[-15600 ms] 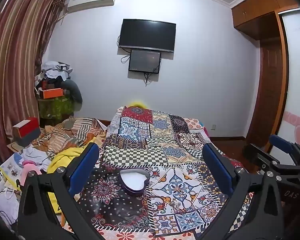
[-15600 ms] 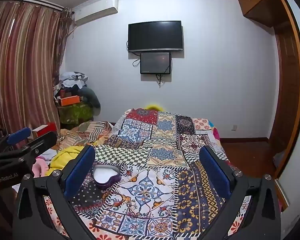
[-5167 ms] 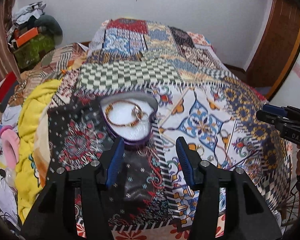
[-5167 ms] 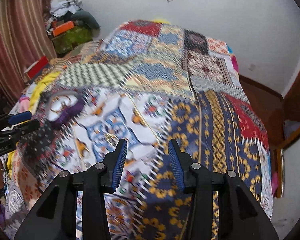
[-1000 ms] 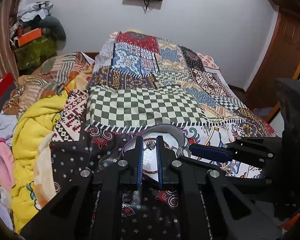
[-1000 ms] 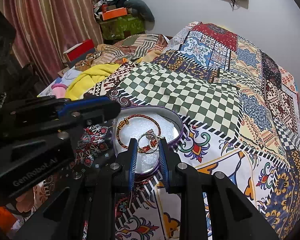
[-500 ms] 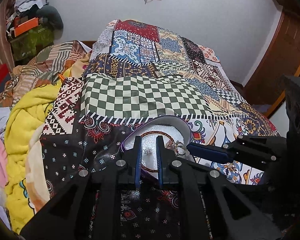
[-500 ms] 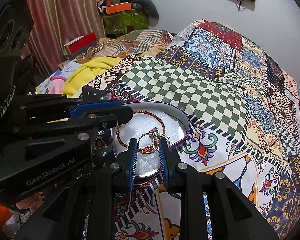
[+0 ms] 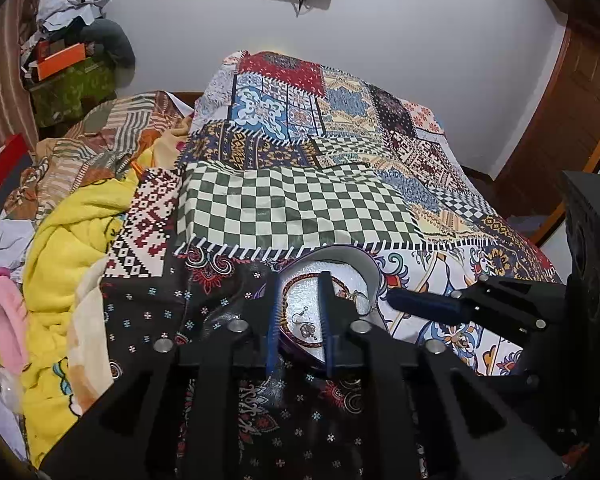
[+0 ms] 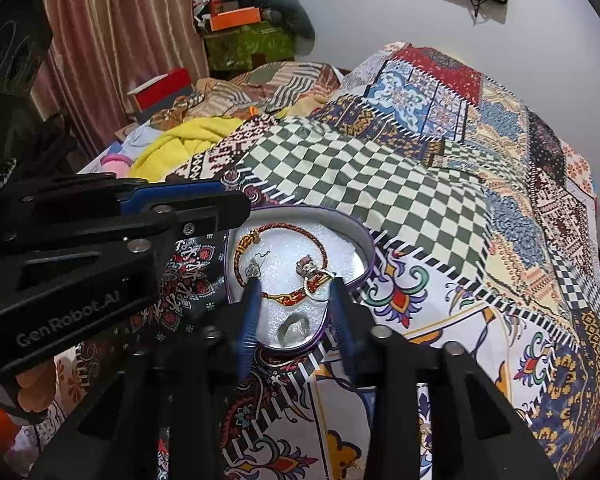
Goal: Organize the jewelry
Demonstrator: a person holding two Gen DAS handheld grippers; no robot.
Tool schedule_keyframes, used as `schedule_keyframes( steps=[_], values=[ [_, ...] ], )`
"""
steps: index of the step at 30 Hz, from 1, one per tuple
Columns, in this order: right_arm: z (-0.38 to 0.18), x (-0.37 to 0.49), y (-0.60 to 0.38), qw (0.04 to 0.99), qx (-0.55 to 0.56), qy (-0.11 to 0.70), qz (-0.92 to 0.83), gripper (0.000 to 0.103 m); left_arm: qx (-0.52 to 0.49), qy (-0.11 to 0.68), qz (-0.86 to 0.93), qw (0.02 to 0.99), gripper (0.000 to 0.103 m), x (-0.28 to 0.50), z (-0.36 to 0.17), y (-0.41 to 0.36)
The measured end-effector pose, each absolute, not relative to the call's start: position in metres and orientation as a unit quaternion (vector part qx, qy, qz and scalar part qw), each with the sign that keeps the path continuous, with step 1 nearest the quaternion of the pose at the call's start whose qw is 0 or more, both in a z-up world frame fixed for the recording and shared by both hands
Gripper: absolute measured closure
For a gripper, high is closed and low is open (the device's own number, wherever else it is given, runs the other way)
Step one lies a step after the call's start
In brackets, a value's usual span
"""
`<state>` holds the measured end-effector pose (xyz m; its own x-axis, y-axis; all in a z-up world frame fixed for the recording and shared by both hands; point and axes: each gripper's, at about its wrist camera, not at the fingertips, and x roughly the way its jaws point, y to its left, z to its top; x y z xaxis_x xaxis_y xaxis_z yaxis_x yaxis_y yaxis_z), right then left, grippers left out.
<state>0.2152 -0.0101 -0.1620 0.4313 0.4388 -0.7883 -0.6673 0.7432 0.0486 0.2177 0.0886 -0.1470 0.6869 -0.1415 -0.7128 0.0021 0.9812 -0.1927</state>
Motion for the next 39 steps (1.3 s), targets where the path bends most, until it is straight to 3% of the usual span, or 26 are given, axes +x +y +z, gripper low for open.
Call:
schedule_keyframes(
  steps=[21,29,39],
  values=[
    [-0.097,0.191,-0.090,0.879,-0.094,0.377,0.276,0.067,-0.049,0.349,-0.039,0.935,0.069,0.161,-0.091,0.056],
    [-0.085,0.180,-0.135,0.892,-0.082,0.374,0.239,0.065,-0.022,0.364,-0.063,0.929,0.069,0.146,-0.097,0.023],
    [-0.112,0.168,-0.173,0.882,-0.079,0.412,0.215,0.062,-0.026,0.415,-0.069,0.907,0.069,0.142,-0.131,0.009]
  ],
)
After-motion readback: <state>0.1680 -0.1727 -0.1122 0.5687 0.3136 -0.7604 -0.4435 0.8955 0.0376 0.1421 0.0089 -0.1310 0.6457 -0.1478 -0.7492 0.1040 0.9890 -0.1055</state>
